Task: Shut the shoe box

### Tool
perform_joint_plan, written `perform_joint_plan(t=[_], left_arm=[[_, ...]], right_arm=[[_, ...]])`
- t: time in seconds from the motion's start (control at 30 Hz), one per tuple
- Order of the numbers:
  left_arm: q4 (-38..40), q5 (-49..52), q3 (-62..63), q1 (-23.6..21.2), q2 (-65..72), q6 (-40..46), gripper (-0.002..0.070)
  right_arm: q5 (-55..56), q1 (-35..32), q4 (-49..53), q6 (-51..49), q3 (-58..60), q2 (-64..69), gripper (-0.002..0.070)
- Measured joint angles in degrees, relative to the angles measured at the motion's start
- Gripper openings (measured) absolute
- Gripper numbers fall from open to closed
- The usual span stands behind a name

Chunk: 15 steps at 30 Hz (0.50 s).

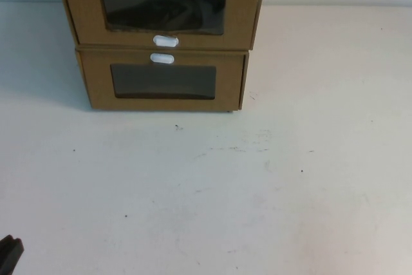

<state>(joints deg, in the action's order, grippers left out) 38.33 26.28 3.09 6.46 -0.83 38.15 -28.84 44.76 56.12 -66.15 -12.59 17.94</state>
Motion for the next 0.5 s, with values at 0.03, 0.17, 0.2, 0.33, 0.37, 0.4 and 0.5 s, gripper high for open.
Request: perform_joint_plan(t=[0.03, 0.17, 0.2, 0.33, 0.37, 0.4, 0.5], left_arm=[[0.0, 0.0, 0.0, 0.0, 0.0, 0.0, -0.0002], [0.0, 0.0, 0.0, 0.0, 0.0, -0.1, -0.0002], [0.0, 0.0, 0.0, 0.0, 0.0, -0.1, -0.0002], [0.0, 0.0, 0.0, 0.0, 0.0, -0.2, -0.0002], [0.0, 0.0, 0.0, 0.0, 0.0, -0.2, -0.0002], [0.0, 0.0, 0.0, 0.0, 0.0, -0.2, -0.0002], [0.0, 0.0, 0.0, 0.0, 0.0, -0.2, -0.0002]], right_arm=[[2.8, -4.8, 0.3, 0.0, 1.2, -1.1, -0.0011], [16.8, -22.0, 2.3, 0.0, 7.0, -7.3, -0.0011], [19.2, -25.0, 2.7, 0.0, 8.2, -8.9, -0.0011], [25.2, -34.1, 3.4, 0.0, 12.3, -16.2, -0.0011], [25.6, -34.7, 3.5, 0.0, 13.0, -17.4, -0.0011], [26.0, -35.0, 3.6, 0.0, 13.6, -17.9, -0.0011], [26.1, -35.1, 3.6, -0.1, 14.1, -18.3, -0.0011]])
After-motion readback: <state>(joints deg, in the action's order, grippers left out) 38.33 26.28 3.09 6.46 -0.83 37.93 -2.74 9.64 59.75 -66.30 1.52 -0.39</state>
